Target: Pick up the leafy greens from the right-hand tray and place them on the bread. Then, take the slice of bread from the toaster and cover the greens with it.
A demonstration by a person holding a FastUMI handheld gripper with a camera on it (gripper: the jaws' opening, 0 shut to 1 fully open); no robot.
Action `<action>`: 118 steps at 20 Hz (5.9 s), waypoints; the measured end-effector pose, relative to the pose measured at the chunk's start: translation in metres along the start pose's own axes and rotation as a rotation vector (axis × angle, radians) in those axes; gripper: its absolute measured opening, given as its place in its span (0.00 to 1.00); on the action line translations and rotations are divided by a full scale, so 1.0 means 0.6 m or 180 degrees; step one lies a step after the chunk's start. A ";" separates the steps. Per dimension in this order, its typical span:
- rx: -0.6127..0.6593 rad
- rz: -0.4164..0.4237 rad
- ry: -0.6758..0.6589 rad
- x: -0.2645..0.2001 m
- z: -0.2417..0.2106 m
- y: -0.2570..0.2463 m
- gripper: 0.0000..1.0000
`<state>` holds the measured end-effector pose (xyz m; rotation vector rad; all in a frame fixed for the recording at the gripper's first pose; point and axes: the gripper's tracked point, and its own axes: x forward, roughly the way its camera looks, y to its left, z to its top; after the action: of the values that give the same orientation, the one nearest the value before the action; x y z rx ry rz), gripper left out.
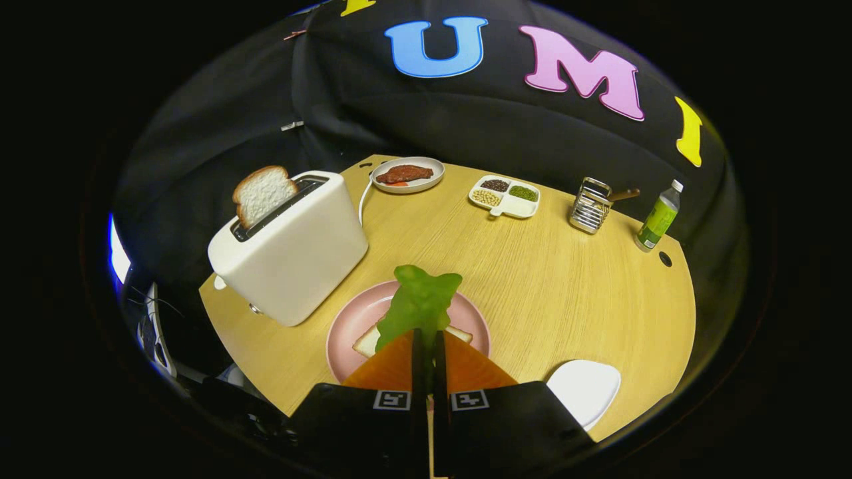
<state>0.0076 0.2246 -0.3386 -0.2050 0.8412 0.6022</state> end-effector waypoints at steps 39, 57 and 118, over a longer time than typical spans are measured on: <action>-0.0443 0.0239 -0.0912 -0.054 0.223 0.210 0.99; -0.0576 0.0312 -0.0588 0.085 0.288 0.393 0.99; 0.1519 0.0060 0.0079 0.033 0.020 0.048 0.13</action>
<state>0.0086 0.2610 -0.3438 0.2301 0.9868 0.4021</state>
